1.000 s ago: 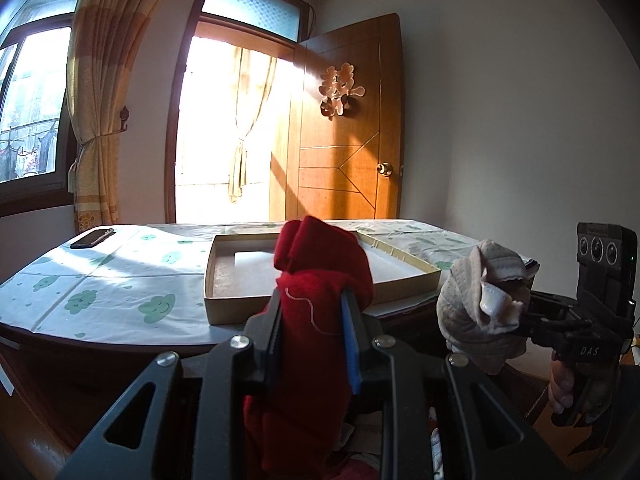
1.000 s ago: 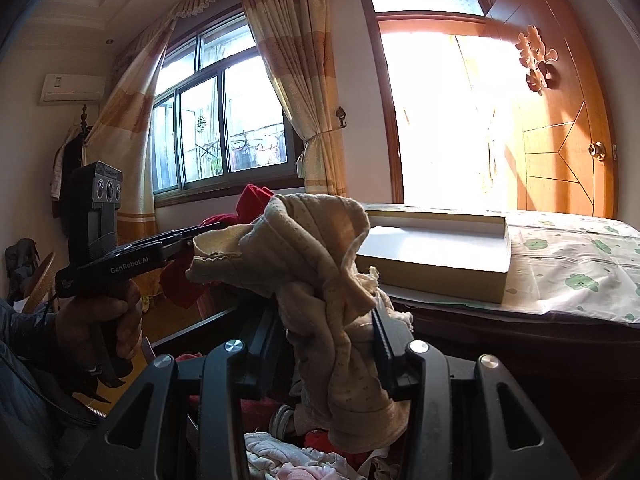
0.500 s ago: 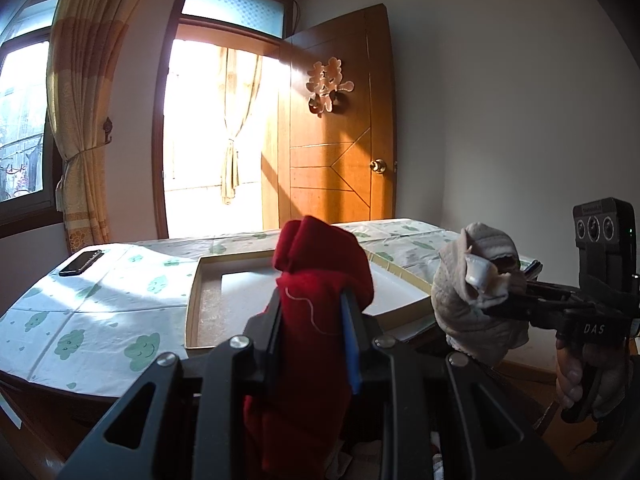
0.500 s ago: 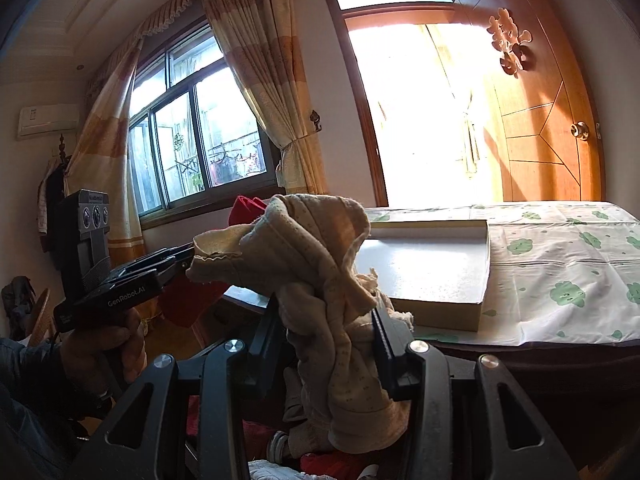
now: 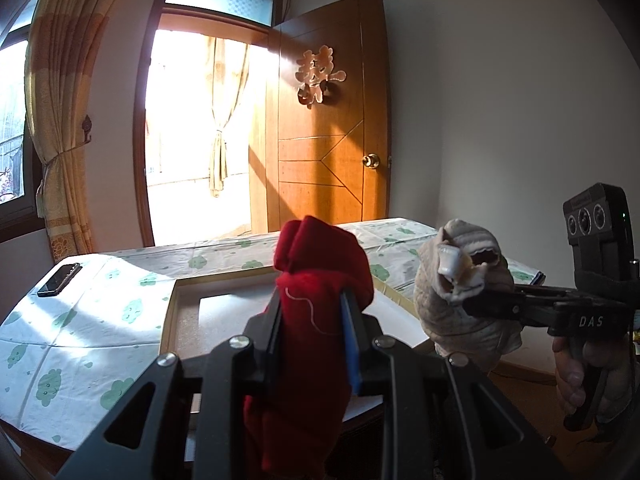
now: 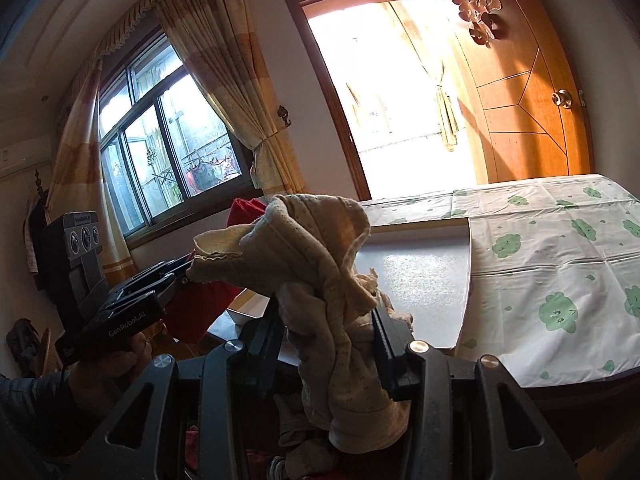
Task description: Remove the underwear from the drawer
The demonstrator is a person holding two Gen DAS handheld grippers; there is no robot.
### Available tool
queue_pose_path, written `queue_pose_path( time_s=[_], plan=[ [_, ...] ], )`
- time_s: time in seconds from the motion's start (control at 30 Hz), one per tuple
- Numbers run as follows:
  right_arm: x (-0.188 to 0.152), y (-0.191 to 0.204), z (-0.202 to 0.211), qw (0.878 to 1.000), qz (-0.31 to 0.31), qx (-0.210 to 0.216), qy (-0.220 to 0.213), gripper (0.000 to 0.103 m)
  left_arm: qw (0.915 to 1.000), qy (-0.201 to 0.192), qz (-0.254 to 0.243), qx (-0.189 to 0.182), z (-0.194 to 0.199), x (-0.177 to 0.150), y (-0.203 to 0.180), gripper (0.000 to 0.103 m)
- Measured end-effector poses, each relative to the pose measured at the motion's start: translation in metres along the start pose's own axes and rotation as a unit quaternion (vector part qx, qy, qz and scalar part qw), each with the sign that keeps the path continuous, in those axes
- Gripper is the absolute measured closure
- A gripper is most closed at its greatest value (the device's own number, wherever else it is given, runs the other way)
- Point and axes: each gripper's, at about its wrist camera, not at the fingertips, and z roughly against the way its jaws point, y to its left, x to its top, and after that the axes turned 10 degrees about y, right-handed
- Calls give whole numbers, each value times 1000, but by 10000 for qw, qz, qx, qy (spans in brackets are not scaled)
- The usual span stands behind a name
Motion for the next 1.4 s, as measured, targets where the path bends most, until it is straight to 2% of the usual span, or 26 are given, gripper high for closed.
queue_pose_path(
  time_s=[0.4, 0.7, 1.0, 1.27, 1.4],
  plan=[
    [47, -47, -31, 9955, -885, 118, 329, 59, 9979, 511, 380, -74, -59, 40, 15, 79],
    [81, -66, -60, 9923, -1108, -66, 541, 59, 9958, 736, 540, -95, -98, 65, 19, 79],
    [100, -93, -98, 9860, -1484, -145, 742, 59, 9828, 1168, 1399, -288, -146, 72, 45, 79],
    [113, -112, -125, 9790, -1775, -196, 979, 59, 9743, 1398, 1747, -254, -176, 75, 49, 79],
    [113, -125, -136, 9698, -2110, -111, 1217, 59, 9700, 1505, 1889, -291, -188, 75, 51, 79]
  ],
)
